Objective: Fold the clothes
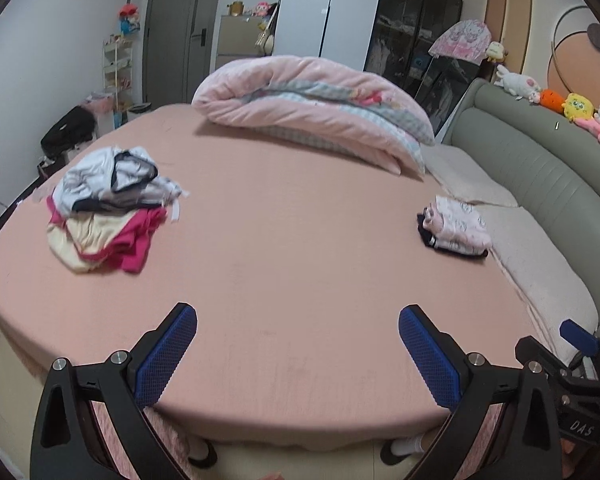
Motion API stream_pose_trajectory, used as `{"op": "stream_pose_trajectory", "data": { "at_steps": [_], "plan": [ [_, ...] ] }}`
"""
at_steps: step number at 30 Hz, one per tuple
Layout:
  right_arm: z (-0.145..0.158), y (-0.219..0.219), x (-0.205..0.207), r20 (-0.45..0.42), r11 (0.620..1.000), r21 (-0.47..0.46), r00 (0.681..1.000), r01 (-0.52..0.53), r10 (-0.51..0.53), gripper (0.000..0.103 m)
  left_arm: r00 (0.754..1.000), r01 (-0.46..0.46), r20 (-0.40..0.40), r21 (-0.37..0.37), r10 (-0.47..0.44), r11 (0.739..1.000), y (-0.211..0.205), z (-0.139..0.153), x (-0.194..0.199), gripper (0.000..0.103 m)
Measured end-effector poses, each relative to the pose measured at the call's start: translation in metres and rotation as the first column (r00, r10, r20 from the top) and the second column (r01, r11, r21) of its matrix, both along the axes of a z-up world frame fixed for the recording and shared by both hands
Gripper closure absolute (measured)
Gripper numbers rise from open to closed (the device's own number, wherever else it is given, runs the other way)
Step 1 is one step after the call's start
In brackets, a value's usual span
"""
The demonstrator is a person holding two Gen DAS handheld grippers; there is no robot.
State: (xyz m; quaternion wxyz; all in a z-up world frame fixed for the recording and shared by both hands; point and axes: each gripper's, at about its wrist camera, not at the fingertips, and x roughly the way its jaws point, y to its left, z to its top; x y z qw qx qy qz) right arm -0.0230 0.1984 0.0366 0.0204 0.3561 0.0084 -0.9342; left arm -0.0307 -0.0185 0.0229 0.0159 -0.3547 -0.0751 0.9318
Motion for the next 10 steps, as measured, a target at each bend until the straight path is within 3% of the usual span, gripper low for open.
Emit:
{"op": "stream_pose_trajectory", "data": {
  "at_steps": [10],
  "plan": [
    [-0.013, -0.011, 0.005, 0.030, 1.000, 0.013, 1.000, 0.000, 0.000, 0.000, 1.000, -0.014, -0.004, 0.010, 0.014, 1.000, 0.011, -0.014, 0.008, 0.000]
  ]
}}
